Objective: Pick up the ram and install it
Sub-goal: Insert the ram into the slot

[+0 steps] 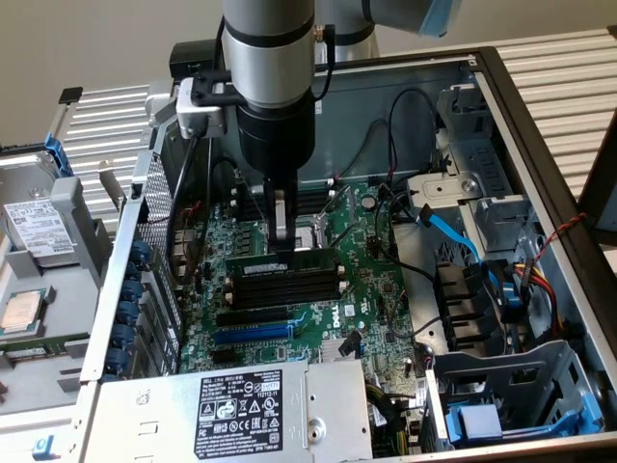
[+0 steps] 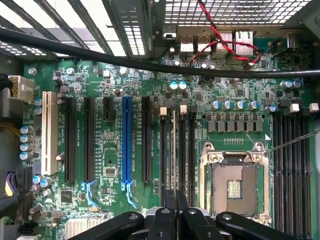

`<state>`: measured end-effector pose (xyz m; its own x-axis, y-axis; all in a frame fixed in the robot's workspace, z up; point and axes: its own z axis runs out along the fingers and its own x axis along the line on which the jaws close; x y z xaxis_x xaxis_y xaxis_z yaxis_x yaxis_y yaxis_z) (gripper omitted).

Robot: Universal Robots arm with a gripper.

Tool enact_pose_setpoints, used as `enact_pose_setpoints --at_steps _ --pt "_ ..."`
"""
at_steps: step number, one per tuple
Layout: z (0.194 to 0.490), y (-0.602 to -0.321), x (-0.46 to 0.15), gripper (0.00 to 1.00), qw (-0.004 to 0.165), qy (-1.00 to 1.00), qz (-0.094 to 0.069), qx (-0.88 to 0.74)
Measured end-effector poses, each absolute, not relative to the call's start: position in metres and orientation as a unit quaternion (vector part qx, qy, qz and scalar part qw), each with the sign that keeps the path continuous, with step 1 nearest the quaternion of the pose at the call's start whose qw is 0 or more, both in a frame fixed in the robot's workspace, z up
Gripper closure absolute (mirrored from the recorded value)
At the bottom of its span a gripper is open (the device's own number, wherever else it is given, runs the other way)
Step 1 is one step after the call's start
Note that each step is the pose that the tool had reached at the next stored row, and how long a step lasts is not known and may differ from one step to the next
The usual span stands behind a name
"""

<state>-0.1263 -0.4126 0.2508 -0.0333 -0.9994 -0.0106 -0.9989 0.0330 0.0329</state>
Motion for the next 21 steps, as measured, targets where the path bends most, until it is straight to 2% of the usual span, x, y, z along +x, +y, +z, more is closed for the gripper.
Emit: enact_pose_setpoints --at_steps 21 --pt "0.2464 -0.4180 -0.1218 0.88 0.009 -0.720 -0.014 0.694"
